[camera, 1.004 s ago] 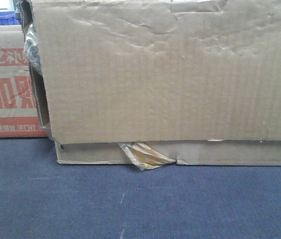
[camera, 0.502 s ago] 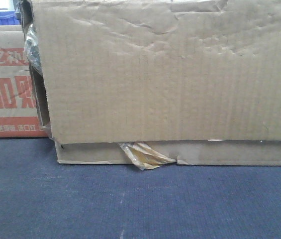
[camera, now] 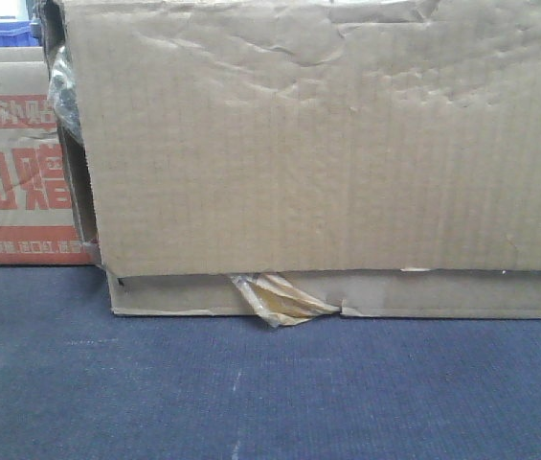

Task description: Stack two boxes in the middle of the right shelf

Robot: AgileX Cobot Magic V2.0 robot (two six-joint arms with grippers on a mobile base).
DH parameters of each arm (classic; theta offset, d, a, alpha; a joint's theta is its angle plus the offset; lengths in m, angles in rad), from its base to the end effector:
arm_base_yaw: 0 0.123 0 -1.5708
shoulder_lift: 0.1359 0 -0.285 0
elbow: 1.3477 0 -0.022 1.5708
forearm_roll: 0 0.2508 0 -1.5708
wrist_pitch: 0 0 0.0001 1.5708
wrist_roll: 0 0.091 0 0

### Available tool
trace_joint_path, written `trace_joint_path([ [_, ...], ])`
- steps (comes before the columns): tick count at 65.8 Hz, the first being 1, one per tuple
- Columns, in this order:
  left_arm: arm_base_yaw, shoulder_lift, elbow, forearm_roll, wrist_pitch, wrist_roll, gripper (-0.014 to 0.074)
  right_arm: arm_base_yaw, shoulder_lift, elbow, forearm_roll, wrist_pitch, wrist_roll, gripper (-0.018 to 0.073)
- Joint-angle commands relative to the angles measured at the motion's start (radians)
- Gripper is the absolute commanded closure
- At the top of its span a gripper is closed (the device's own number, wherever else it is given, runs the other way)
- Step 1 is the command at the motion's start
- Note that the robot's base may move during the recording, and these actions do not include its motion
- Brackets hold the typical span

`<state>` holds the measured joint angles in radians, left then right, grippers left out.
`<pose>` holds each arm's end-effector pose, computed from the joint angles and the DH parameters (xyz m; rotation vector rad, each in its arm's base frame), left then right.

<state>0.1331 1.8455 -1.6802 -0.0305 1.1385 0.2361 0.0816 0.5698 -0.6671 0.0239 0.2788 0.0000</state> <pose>0.3938 0.0502 0.3013 0.1326 2.7844 0.0505 0.1157 0.0101 0.3668 -0.0538 1.6648 0.0847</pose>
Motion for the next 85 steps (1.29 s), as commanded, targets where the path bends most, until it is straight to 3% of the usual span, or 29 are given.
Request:
trace_joint_path([
  [1, 0.003, -0.043, -0.010, 0.015, 0.002, -0.006, 0.0708, 0.001, 0.004, -0.009, -0.002, -0.025, 0.000, -0.0010],
  [7, 0.003, -0.084, -0.021, 0.018, 0.002, -0.013, 0.0708, 0.001, 0.004, -0.009, -0.002, -0.025, 0.000, -0.0010],
  [22, 0.003, -0.207, -0.156, 0.082, 0.015, -0.121, 0.0708, 0.001, 0.004, -0.009, -0.002, -0.025, 0.000, -0.0010],
  [37, -0.026, -0.308, -0.351, 0.030, 0.025, -0.208, 0.0708, 0.001, 0.004, -0.009, -0.002, -0.025, 0.000, -0.0010],
  [48, -0.153, -0.326, -0.457, -0.053, 0.025, -0.217, 0.0708, 0.001, 0.004, -0.009, -0.002, -0.025, 0.000, -0.0010],
  [67, -0.452, -0.262, -0.469, -0.049, -0.027, -0.331, 0.0708, 0.001, 0.004, -0.009, -0.002, -0.025, 0.000, -0.0010],
  [75, -0.528, -0.192, -0.469, -0.044, -0.027, -0.380, 0.0708, 0.009, 0.004, -0.009, -0.002, -0.025, 0.000, -0.0010],
  [85, -0.573, -0.102, -0.469, -0.037, -0.028, -0.432, 0.0708, 0.023, 0.004, -0.009, -0.002, -0.025, 0.000, -0.0010],
])
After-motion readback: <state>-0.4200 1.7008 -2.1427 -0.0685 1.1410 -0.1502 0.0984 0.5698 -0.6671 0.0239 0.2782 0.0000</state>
